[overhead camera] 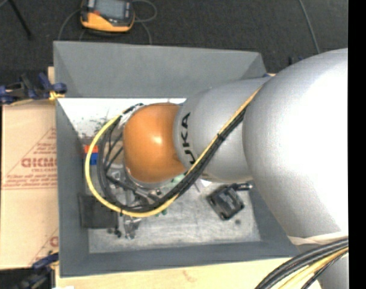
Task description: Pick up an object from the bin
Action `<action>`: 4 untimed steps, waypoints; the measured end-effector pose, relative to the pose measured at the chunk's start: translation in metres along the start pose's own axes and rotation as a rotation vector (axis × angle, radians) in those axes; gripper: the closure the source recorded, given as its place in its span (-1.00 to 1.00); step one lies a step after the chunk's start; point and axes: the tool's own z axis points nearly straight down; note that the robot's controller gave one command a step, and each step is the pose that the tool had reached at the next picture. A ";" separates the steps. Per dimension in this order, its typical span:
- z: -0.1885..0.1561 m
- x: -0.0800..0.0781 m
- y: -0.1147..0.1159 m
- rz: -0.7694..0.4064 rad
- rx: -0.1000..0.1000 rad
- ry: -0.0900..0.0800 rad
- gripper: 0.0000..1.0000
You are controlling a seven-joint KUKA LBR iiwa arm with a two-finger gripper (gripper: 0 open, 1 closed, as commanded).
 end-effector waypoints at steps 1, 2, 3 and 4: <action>0.023 -0.006 0.020 -0.246 0.001 -0.001 -1.00; 0.032 -0.011 0.011 -0.656 -0.003 -0.007 1.00; 0.032 -0.011 0.011 -0.655 -0.004 -0.007 1.00; 0.030 -0.010 0.011 -0.655 -0.004 -0.006 1.00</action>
Offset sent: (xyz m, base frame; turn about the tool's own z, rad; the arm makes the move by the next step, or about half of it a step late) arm 0.0052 0.0108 -0.0359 -0.6584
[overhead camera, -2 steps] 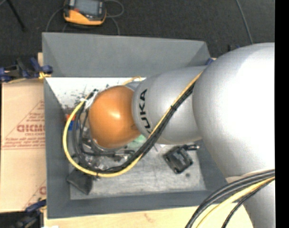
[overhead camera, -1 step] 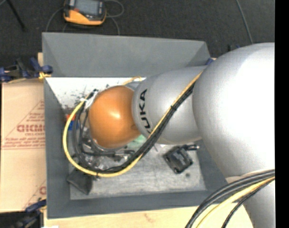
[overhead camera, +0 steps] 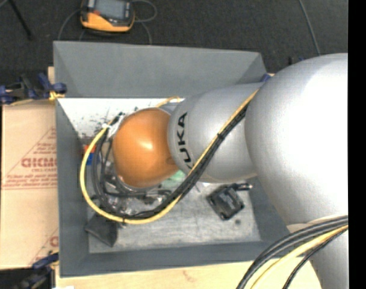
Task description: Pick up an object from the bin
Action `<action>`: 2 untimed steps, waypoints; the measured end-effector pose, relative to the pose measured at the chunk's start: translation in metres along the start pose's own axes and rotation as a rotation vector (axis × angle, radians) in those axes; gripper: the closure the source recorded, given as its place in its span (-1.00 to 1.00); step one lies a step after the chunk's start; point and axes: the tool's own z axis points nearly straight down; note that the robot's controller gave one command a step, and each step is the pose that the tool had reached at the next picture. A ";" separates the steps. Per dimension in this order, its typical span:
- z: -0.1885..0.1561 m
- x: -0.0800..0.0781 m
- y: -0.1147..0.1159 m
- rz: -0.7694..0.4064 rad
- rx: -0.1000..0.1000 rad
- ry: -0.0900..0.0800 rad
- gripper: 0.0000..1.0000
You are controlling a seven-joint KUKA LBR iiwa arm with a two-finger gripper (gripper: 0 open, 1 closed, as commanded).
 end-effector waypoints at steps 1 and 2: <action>-0.009 0.001 0.000 0.001 0.000 0.004 1.00; -0.023 0.002 0.000 0.002 -0.002 0.010 1.00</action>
Offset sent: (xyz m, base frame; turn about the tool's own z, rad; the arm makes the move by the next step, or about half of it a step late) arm 0.0000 0.0001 0.1080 0.0000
